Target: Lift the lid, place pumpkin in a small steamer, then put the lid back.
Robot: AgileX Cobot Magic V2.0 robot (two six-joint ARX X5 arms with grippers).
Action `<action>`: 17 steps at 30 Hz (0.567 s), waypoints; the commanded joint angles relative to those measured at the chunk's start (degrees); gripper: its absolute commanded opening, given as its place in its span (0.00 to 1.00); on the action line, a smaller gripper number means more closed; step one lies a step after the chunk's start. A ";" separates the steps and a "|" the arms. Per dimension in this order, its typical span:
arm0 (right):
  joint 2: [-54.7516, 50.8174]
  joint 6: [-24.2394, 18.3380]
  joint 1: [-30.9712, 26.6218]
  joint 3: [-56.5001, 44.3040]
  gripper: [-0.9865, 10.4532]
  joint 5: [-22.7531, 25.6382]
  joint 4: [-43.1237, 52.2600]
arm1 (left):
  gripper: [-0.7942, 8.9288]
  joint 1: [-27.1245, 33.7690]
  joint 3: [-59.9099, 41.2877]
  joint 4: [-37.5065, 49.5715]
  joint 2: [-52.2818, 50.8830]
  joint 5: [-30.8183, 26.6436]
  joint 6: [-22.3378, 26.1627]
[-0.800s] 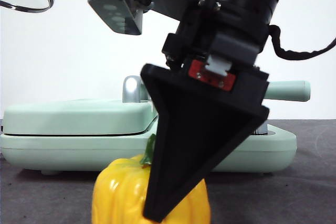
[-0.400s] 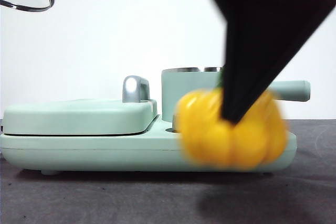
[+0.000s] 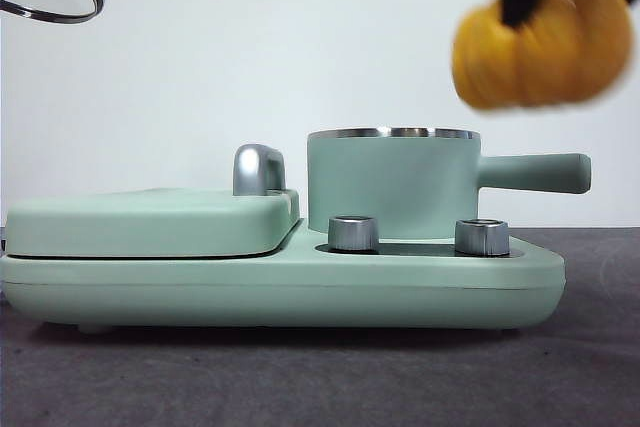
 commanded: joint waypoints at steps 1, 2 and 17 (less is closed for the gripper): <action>2.51 0.70 -2.36 5.31 0.41 -1.44 1.29 | 0.09 0.00 1.05 1.88 0.66 -0.11 0.55; 3.69 0.28 -3.78 7.34 0.41 -2.16 1.53 | 0.09 0.00 1.05 1.88 0.76 -0.11 0.55; 27.30 -8.20 -14.49 28.44 0.41 -6.01 7.56 | 0.09 0.00 1.05 1.88 1.62 -0.09 0.55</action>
